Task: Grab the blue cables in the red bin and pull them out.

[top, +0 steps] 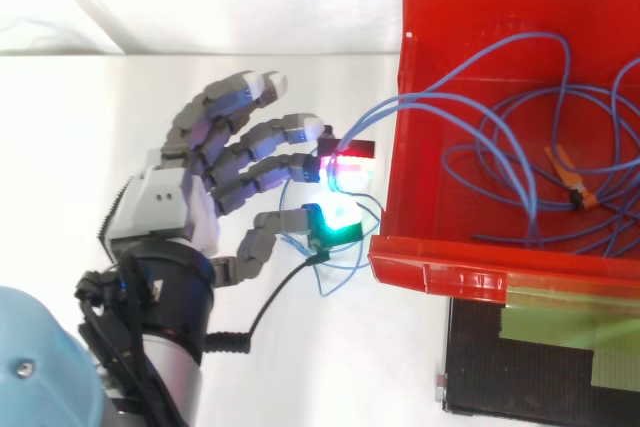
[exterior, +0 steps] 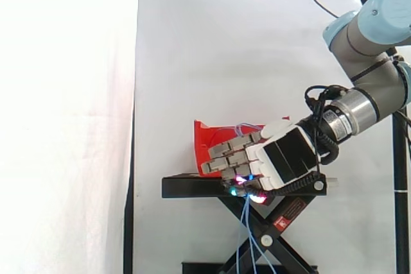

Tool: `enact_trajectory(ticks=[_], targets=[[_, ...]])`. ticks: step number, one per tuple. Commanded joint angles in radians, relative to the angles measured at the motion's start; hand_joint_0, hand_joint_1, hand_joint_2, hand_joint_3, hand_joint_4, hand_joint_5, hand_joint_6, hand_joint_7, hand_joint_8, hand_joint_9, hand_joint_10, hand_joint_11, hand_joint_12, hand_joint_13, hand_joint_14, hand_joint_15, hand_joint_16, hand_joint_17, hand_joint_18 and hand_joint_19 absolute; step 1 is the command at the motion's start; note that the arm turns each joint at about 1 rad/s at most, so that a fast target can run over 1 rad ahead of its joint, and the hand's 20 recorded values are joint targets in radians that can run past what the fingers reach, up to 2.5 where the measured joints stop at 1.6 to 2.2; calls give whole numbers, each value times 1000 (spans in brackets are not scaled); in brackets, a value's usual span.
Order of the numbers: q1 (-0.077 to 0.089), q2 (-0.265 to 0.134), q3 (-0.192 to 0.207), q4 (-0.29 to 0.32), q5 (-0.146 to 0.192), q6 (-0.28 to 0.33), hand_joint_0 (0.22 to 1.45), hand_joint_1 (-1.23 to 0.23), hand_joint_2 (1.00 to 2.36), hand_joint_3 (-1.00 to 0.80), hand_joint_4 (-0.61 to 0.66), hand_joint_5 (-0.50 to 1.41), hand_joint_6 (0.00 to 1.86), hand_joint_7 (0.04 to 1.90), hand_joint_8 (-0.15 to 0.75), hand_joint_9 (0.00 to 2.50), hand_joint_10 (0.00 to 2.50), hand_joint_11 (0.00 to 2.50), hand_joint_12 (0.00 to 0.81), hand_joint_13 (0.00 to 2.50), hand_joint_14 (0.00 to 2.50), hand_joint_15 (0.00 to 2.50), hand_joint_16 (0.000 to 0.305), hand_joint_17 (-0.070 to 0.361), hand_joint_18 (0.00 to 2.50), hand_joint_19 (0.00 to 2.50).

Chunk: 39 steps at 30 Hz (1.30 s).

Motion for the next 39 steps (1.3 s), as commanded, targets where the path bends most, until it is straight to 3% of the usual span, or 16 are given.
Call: enact_trajectory(ticks=[1,6,8,10,12,19,21,22,23,27,30,32,33,34,35,39], targets=[[23,1,0,1,-17,56,955,-796,1000,-1000,150,1003,351,701,259,983,20,633,288,598,20,509,37,83,442,674],[49,3,4,1,-47,128,954,-796,1000,-1000,144,1002,357,691,259,982,21,627,289,599,18,508,37,84,441,676],[58,3,14,7,-80,204,953,-795,1000,-1000,154,1001,358,696,259,981,21,623,290,600,18,508,37,84,441,673],[62,5,18,10,-94,238,953,-794,1000,-1000,148,1000,358,695,259,980,19,628,290,600,20,508,37,84,440,675],[76,8,21,22,-126,339,951,-795,1000,-1000,149,1000,357,696,257,978,21,628,291,601,18,506,37,83,441,676],[99,26,23,42,-154,536,950,-794,1000,-1000,151,998,358,693,259,976,20,630,291,600,18,506,37,83,439,675],[109,28,23,64,-154,622,950,-794,1000,-1000,142,998,357,694,257,976,20,629,290,600,18,507,37,83,440,675],[113,31,21,82,-154,692,949,-794,1000,-1000,142,999,356,690,259,975,21,629,291,600,18,508,37,83,440,676],[121,40,23,114,-157,829,949,-793,1000,-1000,145,998,355,696,257,975,21,631,290,599,20,511,37,83,439,675],[139,57,21,180,-154,1051,948,-792,1000,-1000,151,1001,345,694,260,976,21,629,291,596,18,500,37,83,440,674],[147,58,21,205,-152,1149,946,-793,1000,-1000,144,1000,341,703,257,977,19,624,290,597,18,505,37,83,439,676],[155,58,21,226,-152,1267,947,-793,1000,-1000,136,1000,339,705,258,975,22,636,290,595,18,507,37,83,439,676],[158,58,23,233,-151,1298,947,-793,1000,-1000,144,1002,338,699,257,976,21,628,291,595,20,506,37,83,439,676],[159,58,23,236,-146,1324,946,-793,1000,-1000,144,1001,338,706,257,976,21,631,289,597,20,502,37,83,439,676],[167,58,21,259,-136,1430,946,-793,1000,-1000,144,1002,338,699,260,974,22,629,290,598,18,508,37,83,438,676],[176,58,21,271,-111,1574,946,-793,1000,-1000,145,1002,339,697,259,976,19,631,290,598,18,508,37,83,439,676]])
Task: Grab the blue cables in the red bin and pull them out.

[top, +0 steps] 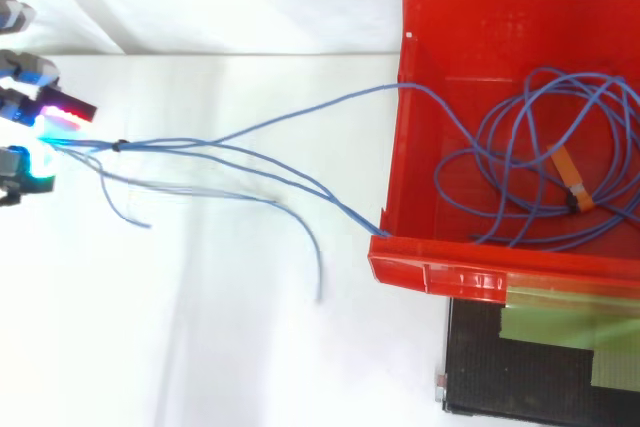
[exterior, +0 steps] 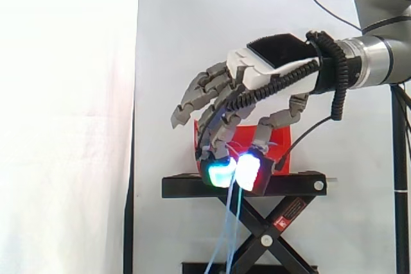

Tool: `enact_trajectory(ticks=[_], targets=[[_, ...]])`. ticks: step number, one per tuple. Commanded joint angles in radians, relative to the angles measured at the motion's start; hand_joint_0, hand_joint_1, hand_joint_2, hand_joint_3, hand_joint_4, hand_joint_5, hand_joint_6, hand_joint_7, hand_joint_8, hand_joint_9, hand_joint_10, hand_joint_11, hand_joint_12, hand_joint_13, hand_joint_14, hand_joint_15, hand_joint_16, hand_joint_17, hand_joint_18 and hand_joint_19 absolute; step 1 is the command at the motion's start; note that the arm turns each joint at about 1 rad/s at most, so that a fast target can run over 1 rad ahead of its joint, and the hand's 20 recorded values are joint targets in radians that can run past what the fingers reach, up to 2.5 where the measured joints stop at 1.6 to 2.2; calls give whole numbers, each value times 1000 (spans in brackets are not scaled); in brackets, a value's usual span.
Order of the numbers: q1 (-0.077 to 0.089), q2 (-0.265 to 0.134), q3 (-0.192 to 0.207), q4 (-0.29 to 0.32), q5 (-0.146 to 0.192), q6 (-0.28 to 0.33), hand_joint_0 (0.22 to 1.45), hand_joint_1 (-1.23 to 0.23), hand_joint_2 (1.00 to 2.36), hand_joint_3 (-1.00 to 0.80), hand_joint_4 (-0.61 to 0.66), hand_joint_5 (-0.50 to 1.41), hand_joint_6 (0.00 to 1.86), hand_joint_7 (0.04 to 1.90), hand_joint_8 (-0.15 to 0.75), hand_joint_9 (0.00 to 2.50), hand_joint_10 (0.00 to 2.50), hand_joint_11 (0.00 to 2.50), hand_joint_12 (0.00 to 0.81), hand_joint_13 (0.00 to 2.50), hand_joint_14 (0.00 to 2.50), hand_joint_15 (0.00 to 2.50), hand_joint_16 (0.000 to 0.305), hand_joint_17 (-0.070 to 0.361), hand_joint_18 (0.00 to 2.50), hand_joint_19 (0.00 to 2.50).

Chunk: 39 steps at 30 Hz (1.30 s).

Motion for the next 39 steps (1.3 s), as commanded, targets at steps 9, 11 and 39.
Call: enact_trajectory(ticks=[9,11,39], targets=[[41,0,-2,13,91,941,945,-793,1000,-1000,145,1003,335,699,257,972,21,626,290,598,20,505,37,83,438,676],[49,0,-2,13,109,1006,944,-793,1000,-1000,144,1003,334,701,257,972,21,626,288,598,18,505,37,83,437,675],[104,0,-3,-9,286,1668,937,-792,1000,-1000,142,1003,294,719,257,977,22,628,289,597,18,514,37,84,435,678]])
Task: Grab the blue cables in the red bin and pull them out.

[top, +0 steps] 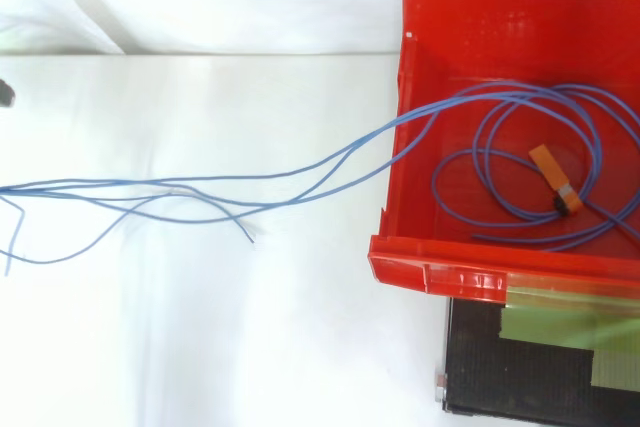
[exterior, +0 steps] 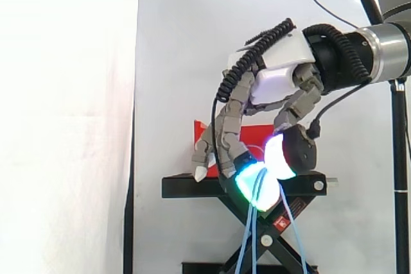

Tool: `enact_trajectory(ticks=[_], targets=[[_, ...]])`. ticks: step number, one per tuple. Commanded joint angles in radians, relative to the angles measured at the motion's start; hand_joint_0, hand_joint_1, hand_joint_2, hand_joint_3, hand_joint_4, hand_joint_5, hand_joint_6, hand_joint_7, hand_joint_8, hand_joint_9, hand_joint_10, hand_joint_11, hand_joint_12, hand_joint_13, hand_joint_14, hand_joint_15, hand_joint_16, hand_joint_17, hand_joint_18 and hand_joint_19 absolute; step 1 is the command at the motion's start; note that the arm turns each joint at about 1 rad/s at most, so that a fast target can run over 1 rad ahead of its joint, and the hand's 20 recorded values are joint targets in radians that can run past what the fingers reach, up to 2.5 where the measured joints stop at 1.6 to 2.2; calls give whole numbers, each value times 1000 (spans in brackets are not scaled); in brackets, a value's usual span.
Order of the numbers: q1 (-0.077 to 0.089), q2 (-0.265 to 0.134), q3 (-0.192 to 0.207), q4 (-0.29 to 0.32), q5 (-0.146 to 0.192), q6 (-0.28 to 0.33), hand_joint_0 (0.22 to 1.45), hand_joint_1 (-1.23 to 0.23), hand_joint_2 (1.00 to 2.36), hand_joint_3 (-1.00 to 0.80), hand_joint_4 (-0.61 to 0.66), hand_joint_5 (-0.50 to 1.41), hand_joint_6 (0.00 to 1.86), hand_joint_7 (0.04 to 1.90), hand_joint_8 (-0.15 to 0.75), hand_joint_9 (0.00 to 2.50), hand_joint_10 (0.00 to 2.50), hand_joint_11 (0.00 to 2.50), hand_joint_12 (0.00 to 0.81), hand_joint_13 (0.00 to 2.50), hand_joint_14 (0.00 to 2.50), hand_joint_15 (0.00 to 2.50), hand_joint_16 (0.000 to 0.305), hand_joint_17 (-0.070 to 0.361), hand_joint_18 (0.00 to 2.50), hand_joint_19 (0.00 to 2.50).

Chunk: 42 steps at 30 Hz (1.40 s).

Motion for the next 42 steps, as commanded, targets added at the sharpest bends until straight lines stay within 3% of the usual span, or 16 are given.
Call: enact_trajectory(ticks=[1,6,9,10,15,22,28,38,42], targets=[[-3,0,0,29,-1,622,937,-791,1000,-1000,144,1004,289,715,260,977,19,632,290,599,18,509,37,84,435,678],[-14,0,1,144,-13,501,934,-791,1000,-1000,144,1005,281,726,258,979,19,627,289,598,20,508,37,84,434,677],[-23,0,1,263,-47,356,933,-792,1000,-1000,144,1004,274,728,257,981,20,637,291,601,18,509,37,83,434,678],[-23,0,1,263,-47,356,932,-791,1000,-1000,143,1004,271,729,258,982,23,627,289,600,18,513,37,83,434,678],[-35,2,1,378,-59,278,928,-792,1000,-1000,140,1003,265,730,258,984,21,627,290,601,19,515,37,83,434,678],[-38,0,0,403,-59,244,922,-793,1000,-1000,143,1002,248,736,256,986,21,636,289,600,20,518,37,83,433,678],[-40,2,0,405,-61,178,919,-794,1000,-1000,143,1004,244,732,256,982,21,629,290,600,19,517,37,83,432,678],[-44,0,0,440,-79,-4,912,-795,1000,-1000,152,1002,206,749,255,982,19,628,291,599,19,512,37,83,432,678],[-44,0,0,448,-88,-44,906,-796,1000,-1000,152,1004,181,754,256,982,22,631,291,598,20,515,37,83,428,677]])
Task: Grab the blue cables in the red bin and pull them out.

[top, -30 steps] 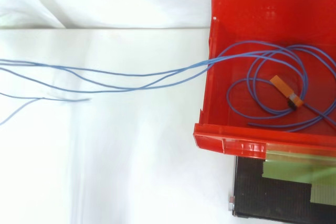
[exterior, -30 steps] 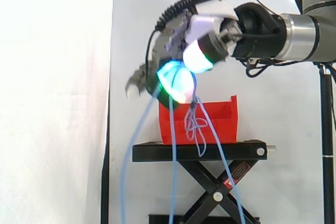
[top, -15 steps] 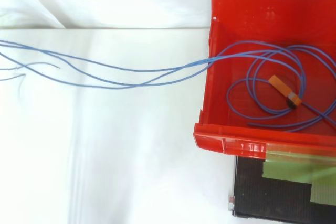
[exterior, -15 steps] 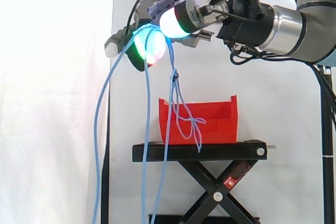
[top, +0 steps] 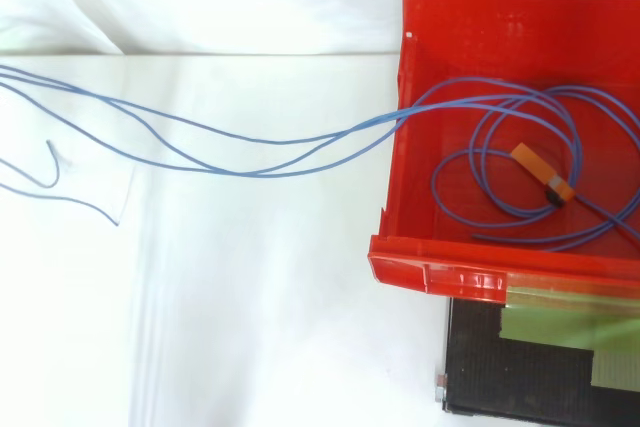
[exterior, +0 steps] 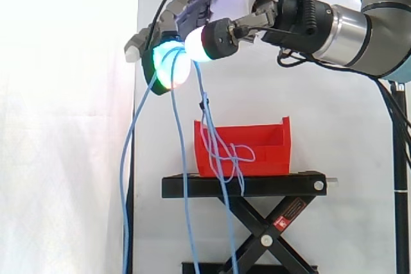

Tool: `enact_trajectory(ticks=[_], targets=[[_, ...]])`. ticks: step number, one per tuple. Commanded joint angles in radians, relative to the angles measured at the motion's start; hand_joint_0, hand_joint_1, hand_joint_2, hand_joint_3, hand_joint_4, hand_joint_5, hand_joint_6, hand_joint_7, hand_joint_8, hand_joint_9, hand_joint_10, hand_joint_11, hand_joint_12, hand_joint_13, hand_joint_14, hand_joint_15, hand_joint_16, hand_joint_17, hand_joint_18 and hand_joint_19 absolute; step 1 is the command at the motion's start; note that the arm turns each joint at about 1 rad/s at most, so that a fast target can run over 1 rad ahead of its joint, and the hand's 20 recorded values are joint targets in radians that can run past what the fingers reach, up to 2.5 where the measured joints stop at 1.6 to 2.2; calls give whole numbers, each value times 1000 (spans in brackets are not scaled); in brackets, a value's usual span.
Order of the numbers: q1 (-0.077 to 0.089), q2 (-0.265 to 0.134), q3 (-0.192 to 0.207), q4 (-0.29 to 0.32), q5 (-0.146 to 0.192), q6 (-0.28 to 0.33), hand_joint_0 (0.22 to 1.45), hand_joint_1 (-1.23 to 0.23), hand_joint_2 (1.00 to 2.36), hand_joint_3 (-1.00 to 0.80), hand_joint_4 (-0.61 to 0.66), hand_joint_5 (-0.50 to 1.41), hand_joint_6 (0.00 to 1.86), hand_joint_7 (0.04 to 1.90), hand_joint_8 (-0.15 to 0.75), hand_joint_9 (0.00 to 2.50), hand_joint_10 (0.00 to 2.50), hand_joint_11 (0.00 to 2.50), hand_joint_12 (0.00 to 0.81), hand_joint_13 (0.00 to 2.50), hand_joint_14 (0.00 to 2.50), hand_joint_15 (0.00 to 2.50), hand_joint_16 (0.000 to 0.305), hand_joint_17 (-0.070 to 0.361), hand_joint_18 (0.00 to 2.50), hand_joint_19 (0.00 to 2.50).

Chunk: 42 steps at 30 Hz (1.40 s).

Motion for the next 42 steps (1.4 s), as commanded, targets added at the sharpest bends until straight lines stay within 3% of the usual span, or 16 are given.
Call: enact_trajectory(ticks=[1,8,14,16,18,19,22,27,30,35,42], targets=[[0,1,0,7,-8,-38,903,-797,1000,-1000,155,1005,164,760,257,982,20,633,292,598,20,511,37,83,427,687],[0,1,0,4,-1,-16,900,-797,1000,-1000,155,1006,142,771,257,985,20,638,290,596,20,513,37,84,428,679],[-2,1,0,4,9,60,895,-796,1000,-1000,158,1007,137,773,258,985,20,639,290,596,19,515,37,84,428,687],[-2,1,0,2,40,126,893,-794,1000,-1000,158,1007,134,775,256,982,22,641,290,597,19,515,37,84,429,679],[0,1,0,1,101,217,892,-792,1000,-1000,158,1007,131,776,258,982,20,630,290,596,20,514,37,84,428,687],[0,1,0,1,101,217,892,-792,1000,-1000,152,1007,130,776,256,981,22,637,290,595,20,512,37,84,428,679],[1,1,0,-28,146,320,892,-792,1000,-1000,151,1008,127,772,259,981,22,636,290,595,19,514,37,83,427,678],[4,1,0,-131,190,470,891,-792,1000,-1000,159,1010,121,775,259,982,20,633,291,596,19,515,37,83,425,687],[6,1,0,-168,213,521,890,-794,1000,-1000,160,1011,115,777,259,983,21,628,291,597,18,511,37,84,426,679],[7,1,0,-212,230,565,895,-792,1000,-1000,164,1014,104,789,262,1003,22,657,304,747,21,599,36,82,453,672],[7,1,0,-221,230,570,899,-789,1000,-1000,167,1018,85,802,267,1059,24,725,338,1004,26,843,36,80,576,745]])
